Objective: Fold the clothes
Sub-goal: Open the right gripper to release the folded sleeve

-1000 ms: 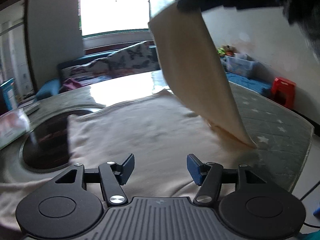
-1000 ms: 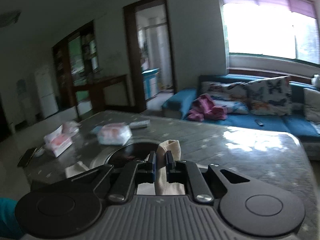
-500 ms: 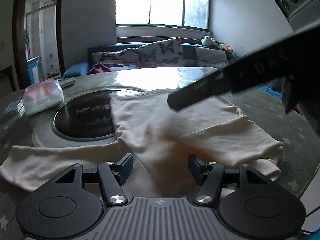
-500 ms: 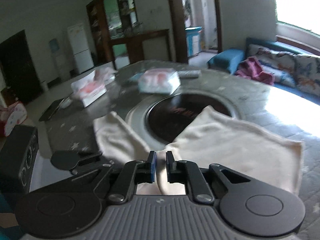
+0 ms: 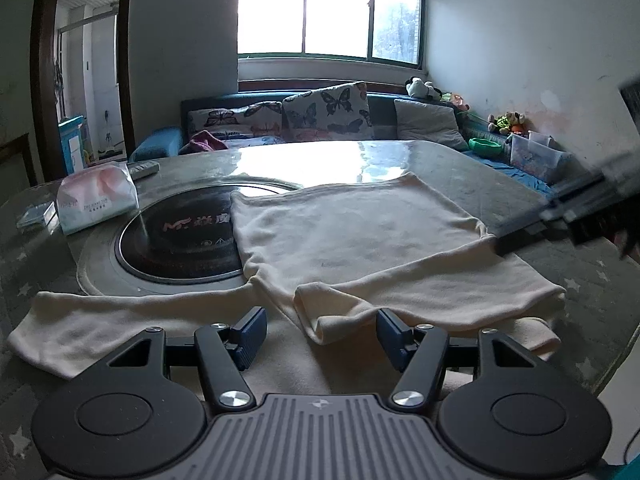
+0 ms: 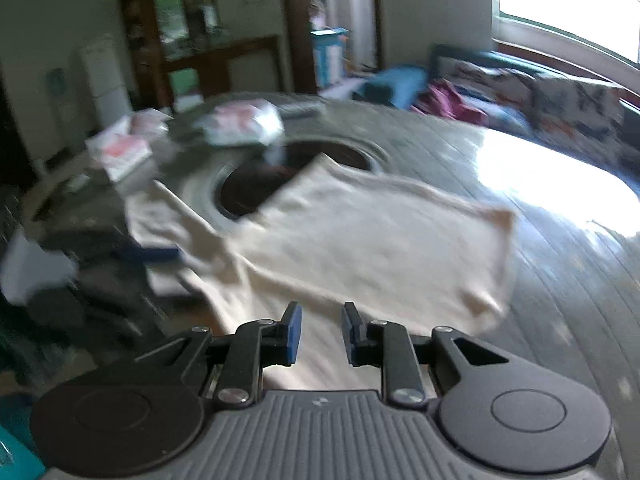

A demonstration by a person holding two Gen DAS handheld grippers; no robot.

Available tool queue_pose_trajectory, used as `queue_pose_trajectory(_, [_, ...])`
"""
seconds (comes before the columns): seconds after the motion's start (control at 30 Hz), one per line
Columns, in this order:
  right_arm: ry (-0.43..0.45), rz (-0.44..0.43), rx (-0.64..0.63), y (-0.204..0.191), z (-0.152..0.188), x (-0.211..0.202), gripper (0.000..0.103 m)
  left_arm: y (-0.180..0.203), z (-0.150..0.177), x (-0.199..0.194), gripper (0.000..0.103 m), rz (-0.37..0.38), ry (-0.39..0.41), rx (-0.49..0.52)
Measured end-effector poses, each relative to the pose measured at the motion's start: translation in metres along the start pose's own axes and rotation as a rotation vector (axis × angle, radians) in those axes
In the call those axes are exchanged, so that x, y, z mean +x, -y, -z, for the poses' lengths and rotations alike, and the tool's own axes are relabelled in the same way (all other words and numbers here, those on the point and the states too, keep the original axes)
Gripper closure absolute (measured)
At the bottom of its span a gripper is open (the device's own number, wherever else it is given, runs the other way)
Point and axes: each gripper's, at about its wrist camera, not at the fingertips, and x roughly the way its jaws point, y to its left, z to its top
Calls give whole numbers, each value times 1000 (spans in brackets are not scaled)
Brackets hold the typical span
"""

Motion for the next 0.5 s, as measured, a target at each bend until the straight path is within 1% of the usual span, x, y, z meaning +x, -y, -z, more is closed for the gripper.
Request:
queue_pose_trajectory(0.13, [-28,52,47,18,28,-9,81,-2,-2,-3,40,-10,0,-10])
queue_pose_trajectory(0.2, [-43,78,71,27,41,-13,81,-3,-5,-5,44,-9,14,-17])
queue_pose_trajectory(0.27, [-39,79,87,30,49,-13,81,-1,-7,-4,45,-4,17,-24])
queue_pose_trajectory(0.37, [-44,79,106,33,57,-10,81,3,-8,-1,58,12,12,-18])
queue_pose_trajectory(0.5, [-58,84,104,33,63,-6,81,10,-6,8,67,34,-13,3])
